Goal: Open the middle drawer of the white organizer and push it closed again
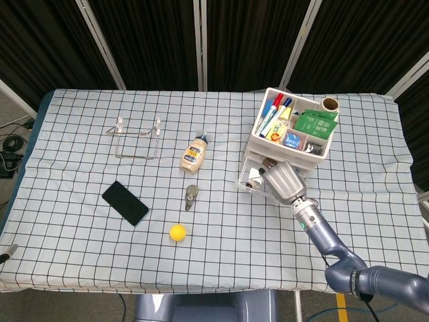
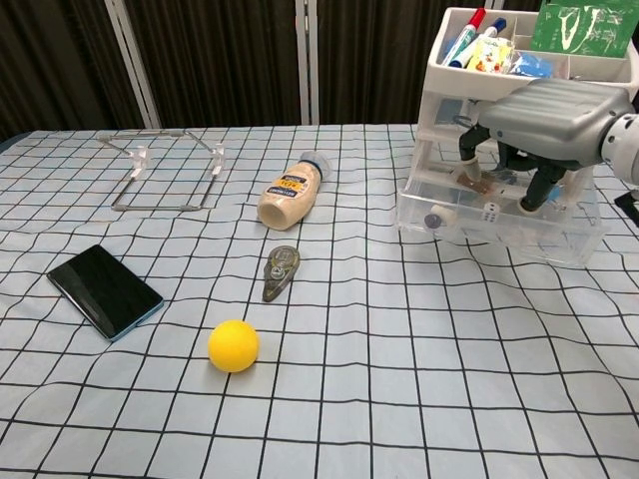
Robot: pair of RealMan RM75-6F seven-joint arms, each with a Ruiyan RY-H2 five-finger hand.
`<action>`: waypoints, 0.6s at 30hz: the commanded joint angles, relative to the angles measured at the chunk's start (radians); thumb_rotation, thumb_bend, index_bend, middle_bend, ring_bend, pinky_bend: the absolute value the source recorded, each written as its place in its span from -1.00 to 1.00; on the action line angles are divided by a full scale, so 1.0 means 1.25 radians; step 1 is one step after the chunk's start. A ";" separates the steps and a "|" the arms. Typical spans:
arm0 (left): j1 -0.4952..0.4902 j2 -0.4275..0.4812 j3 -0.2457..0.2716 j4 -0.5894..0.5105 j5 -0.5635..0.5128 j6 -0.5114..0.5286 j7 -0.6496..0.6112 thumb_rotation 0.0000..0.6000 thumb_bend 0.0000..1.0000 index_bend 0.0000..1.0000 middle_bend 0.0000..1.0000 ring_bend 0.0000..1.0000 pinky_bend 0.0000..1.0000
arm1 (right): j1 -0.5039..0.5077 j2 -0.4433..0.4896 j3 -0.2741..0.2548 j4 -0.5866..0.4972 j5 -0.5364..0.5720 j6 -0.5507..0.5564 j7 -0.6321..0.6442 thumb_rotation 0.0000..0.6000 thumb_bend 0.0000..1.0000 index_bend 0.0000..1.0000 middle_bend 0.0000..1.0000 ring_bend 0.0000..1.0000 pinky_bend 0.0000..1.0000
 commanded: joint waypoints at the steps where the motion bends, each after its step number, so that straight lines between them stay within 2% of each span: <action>1: -0.001 0.001 0.000 -0.001 -0.001 -0.003 0.000 1.00 -0.79 -1.00 -1.00 -1.00 -1.00 | 0.000 -0.012 0.003 0.008 0.006 0.005 -0.026 1.00 -0.88 0.00 1.00 1.00 0.56; 11: -0.002 0.002 0.001 -0.001 -0.001 -0.004 -0.004 1.00 -0.79 -1.00 -1.00 -1.00 -1.00 | 0.017 -0.018 -0.006 0.038 -0.011 -0.009 -0.107 1.00 -0.89 -0.01 1.00 1.00 0.56; 18: -0.003 0.003 0.001 -0.001 -0.001 -0.005 -0.006 1.00 -0.79 -1.00 -1.00 -1.00 -1.00 | 0.024 -0.007 -0.005 0.028 -0.008 -0.027 -0.130 1.00 -1.00 -0.01 1.00 1.00 0.56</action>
